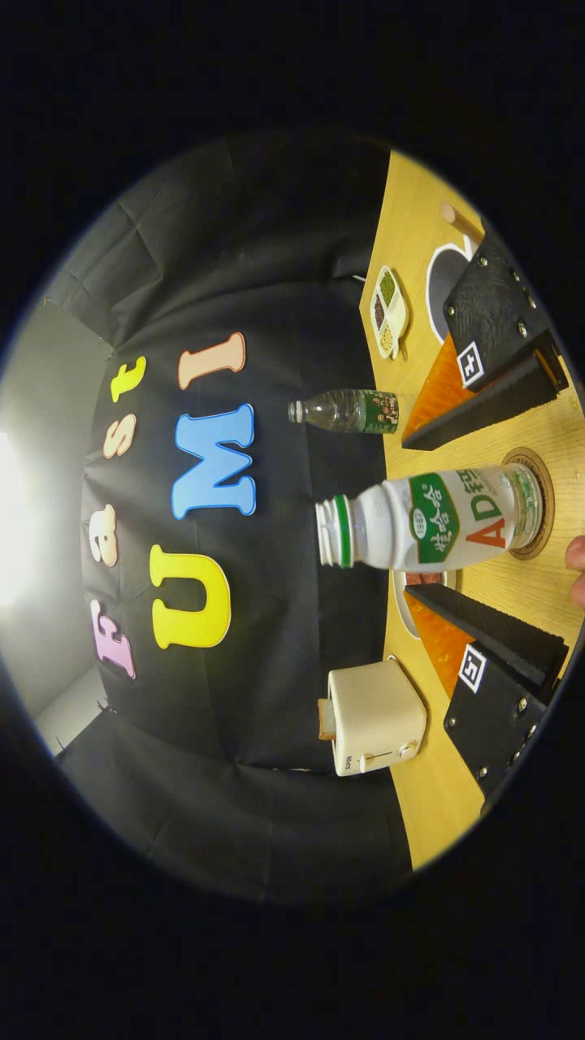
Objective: Take the bottle from table, then pour the juice into the cup, finally place the bottle on the coaster
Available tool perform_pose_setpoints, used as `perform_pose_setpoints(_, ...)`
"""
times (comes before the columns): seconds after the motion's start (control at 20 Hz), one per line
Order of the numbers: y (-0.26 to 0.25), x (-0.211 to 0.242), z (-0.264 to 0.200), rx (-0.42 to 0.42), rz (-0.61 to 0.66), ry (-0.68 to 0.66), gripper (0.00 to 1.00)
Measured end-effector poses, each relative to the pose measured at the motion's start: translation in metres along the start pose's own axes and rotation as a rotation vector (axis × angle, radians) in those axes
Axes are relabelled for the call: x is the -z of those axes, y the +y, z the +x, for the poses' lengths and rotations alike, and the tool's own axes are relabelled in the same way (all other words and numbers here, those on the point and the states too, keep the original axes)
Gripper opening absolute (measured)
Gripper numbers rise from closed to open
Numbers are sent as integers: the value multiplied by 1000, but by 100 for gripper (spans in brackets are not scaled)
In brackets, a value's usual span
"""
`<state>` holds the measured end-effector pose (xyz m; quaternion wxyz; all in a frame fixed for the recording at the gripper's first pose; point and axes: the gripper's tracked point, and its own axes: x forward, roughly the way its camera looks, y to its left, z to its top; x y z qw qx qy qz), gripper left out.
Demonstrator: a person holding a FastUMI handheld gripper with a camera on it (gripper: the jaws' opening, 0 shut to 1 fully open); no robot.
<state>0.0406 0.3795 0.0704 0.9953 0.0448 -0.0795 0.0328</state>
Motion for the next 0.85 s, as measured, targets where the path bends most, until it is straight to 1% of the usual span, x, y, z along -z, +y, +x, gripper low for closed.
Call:
perform_pose_setpoints(0.2,-6,-24,-29,26,-11,30,99)
perform_pose_setpoints(0.4,-7,-61,-61,48,1,14,99)
perform_pose_setpoints(0.6,6,-96,-78,12,12,-22,99)
perform_pose_setpoints(0.75,13,-102,-84,-7,-8,-8,99)
perform_pose_setpoints(0.85,0,-102,-91,4,-48,5,99)
